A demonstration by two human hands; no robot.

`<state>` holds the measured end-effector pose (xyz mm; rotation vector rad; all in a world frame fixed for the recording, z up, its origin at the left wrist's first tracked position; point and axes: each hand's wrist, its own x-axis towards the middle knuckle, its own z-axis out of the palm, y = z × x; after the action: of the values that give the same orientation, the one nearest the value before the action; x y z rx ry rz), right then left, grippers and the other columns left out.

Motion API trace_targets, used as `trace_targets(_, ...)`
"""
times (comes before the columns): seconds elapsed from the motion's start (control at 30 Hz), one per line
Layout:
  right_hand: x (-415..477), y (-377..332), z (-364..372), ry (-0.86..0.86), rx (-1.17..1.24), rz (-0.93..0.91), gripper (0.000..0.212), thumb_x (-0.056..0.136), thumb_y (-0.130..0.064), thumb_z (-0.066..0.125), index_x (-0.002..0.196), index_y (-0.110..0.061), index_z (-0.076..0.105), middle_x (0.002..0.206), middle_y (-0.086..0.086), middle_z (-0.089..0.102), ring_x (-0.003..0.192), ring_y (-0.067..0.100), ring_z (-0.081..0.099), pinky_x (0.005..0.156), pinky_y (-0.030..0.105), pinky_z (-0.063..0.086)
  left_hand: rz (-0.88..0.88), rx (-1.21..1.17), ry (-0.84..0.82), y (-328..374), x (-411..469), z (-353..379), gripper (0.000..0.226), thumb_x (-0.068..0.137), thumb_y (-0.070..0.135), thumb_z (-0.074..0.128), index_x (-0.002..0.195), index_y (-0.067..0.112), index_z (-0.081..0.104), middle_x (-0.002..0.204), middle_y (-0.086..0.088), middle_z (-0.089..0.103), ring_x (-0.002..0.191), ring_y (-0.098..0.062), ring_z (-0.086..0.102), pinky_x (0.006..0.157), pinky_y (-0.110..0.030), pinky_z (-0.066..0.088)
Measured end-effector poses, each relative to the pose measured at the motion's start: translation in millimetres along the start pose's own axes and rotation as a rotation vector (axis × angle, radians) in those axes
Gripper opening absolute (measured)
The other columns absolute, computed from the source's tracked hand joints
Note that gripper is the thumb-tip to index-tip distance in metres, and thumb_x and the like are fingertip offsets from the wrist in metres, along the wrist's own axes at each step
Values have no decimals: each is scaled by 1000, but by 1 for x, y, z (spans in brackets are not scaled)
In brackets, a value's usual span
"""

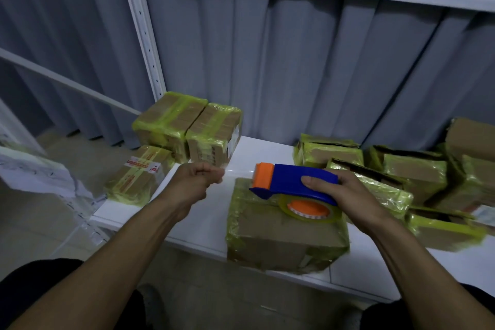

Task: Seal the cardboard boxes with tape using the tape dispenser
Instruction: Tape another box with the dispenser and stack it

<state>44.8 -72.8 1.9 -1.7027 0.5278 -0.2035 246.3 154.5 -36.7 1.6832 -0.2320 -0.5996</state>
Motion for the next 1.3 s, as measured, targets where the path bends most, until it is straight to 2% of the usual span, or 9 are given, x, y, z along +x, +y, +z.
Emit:
trace_targets(0.13, 2, -7, 1, -11, -60, 35, 37, 79, -41, 77, 107, -16, 78, 97, 6, 80, 91, 25, 77, 96, 50, 58, -52, 14, 5, -14, 3, -6, 7, 92, 18, 70, 91, 12, 73, 82, -1, 71, 74, -17, 48, 59, -27, 36)
trace_targets(0.3, 10, -15, 4, 18, -258, 12, 50, 70, -61, 78, 99, -20, 79, 88, 1, 79, 82, 20, 77, 88, 48, 61, -117, 15, 83, -27, 7, -28, 11, 91, 20, 70, 94, 9, 72, 88, -3, 69, 76, -16, 50, 64, -28, 40)
trace_targets(0.57, 21, -24, 20, 32, -462, 30, 37, 78, -56, 81, 86, -20, 76, 73, -8, 76, 64, 6, 72, 57, 20, 47, -210, -5, 79, -64, 9, -29, 16, 94, 22, 67, 100, 9, 73, 106, 2, 68, 96, -15, 55, 70, -30, 46)
trace_targets(0.67, 25, -27, 25, 39, -521, 30, 39, 77, -57, 81, 79, -19, 74, 65, -9, 73, 56, 3, 68, 50, 16, 41, -234, -19, 65, -73, 13, -29, 16, 93, 23, 67, 98, 9, 74, 112, 3, 67, 101, -17, 56, 69, -30, 45)
trace_targets(0.73, 28, -28, 28, 32, -572, 51, 41, 77, -59, 80, 78, -19, 74, 64, -8, 72, 55, 3, 67, 50, 17, 42, -255, -12, 55, -80, 17, -28, 16, 93, 24, 68, 96, 10, 75, 115, 3, 67, 99, -19, 56, 63, -27, 43)
trace_targets(0.9, 36, -27, 32, 21, -641, 96, 43, 74, -62, 80, 80, -19, 76, 70, -5, 75, 62, 10, 71, 60, 30, 55, -300, 50, 29, -97, 20, -21, 19, 93, 28, 68, 94, 10, 75, 122, -1, 65, 69, -21, 48, 49, -25, 31)
trace_targets(1.03, 40, -24, 37, -4, -668, 152, 39, 74, -59, 83, 81, -22, 72, 72, -7, 73, 58, 5, 66, 49, 17, 42, -357, 50, 10, -105, 16, -7, 18, 94, 29, 67, 94, 12, 75, 117, -1, 64, 76, -20, 51, 57, -32, 32)
trace_targets(1.13, 44, -22, 38, -7, -687, 171, 40, 73, -58, 83, 80, -21, 70, 71, -7, 71, 57, 5, 65, 46, 15, 39, -388, 22, -5, -107, 12, 4, 18, 93, 31, 67, 95, 14, 74, 113, -1, 63, 83, -20, 53, 63, -35, 35)
trace_targets(1.3, 47, -18, 39, -17, -675, 186, 45, 71, -60, 84, 85, -19, 73, 77, -5, 75, 67, 11, 70, 55, 22, 46, -369, 60, -52, -108, 10, 14, 27, 94, 40, 65, 105, 17, 71, 104, -4, 67, 64, -13, 44, 47, -19, 32)
